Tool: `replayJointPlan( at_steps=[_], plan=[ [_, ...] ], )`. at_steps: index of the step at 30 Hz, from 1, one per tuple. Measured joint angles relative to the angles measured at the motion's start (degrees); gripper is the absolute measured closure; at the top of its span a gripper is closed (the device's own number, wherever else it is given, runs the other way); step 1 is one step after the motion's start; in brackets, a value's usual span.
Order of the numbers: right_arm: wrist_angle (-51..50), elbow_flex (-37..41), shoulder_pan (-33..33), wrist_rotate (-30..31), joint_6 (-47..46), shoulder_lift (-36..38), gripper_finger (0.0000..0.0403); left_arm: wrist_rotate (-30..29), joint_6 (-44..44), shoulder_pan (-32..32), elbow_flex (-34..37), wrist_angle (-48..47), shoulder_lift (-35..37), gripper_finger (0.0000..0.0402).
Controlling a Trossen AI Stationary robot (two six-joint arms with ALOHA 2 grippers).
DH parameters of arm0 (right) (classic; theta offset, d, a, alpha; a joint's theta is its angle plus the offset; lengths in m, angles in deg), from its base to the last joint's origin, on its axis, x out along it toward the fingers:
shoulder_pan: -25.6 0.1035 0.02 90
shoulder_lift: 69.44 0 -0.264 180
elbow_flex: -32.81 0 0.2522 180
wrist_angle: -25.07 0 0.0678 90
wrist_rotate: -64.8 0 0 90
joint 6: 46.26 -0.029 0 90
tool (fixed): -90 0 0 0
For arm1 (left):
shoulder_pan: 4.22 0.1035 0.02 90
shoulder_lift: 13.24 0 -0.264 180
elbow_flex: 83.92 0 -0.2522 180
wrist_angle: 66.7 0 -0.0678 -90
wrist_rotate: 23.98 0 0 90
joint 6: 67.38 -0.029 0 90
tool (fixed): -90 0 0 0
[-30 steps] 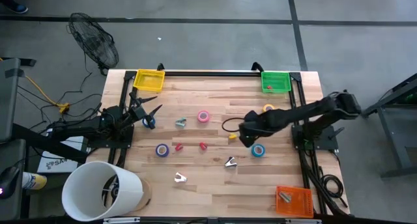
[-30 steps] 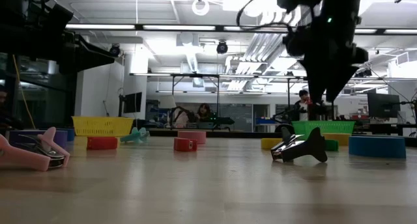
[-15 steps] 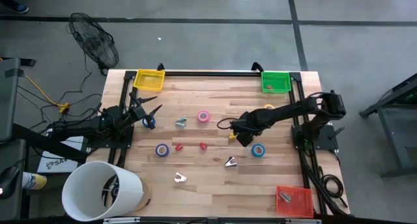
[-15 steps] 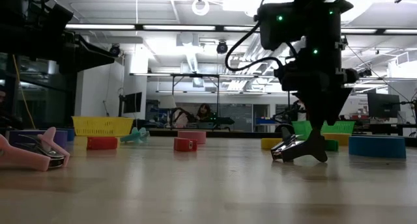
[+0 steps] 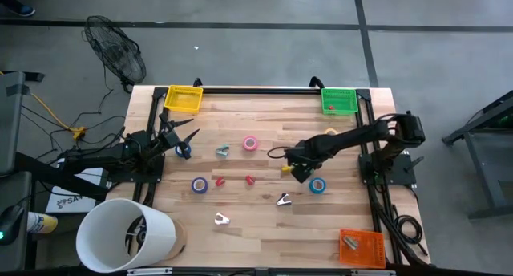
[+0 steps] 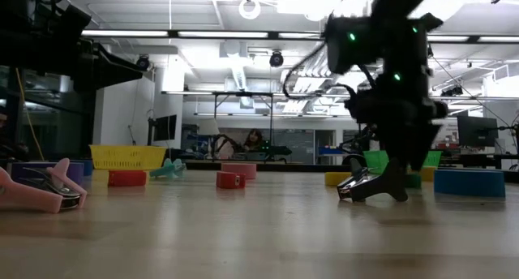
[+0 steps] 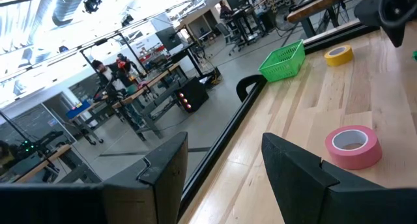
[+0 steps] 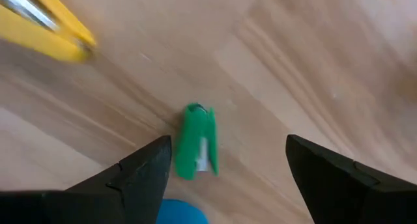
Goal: Pick and place Stapler, Stapler remover, tape
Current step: Put the green stapler into the green bin
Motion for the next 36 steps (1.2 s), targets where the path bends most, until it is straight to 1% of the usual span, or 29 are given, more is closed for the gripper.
replayJointPlan(
  at_steps=[7,11,14,18,21,32,36],
  plan=[
    [7.27,5.98,-0.06,-1.02,0.55,0.52,0.0110,0.00,0.00,0.00,0.02,-0.01,0.00,0.0208],
    [9.28,6.77,-0.33,-2.89,3.04,0.57,0.0111,0.00,0.00,-0.01,0.01,-0.01,-0.02,0.0208],
    [9.64,6.79,-0.31,-3.22,5.70,0.52,0.0122,-0.02,0.00,0.00,0.00,-0.01,0.00,0.0208],
    [10.07,6.81,-0.31,-3.69,9.43,0.44,0.0150,-0.01,0.00,-0.02,0.01,-0.01,0.00,0.0208],
    [10.12,6.82,-0.28,-4.04,10.14,0.39,0.0173,-0.01,0.00,0.00,0.02,-0.01,-0.02,0.0208],
    [10.09,6.82,-0.23,-5.49,9.85,0.31,0.0262,-0.01,0.00,-0.01,0.00,-0.01,0.00,0.0208],
    [9.91,6.87,-0.22,-5.75,8.38,0.50,0.0296,0.00,0.00,-0.02,0.00,-0.01,0.00,0.0208]
  ],
)
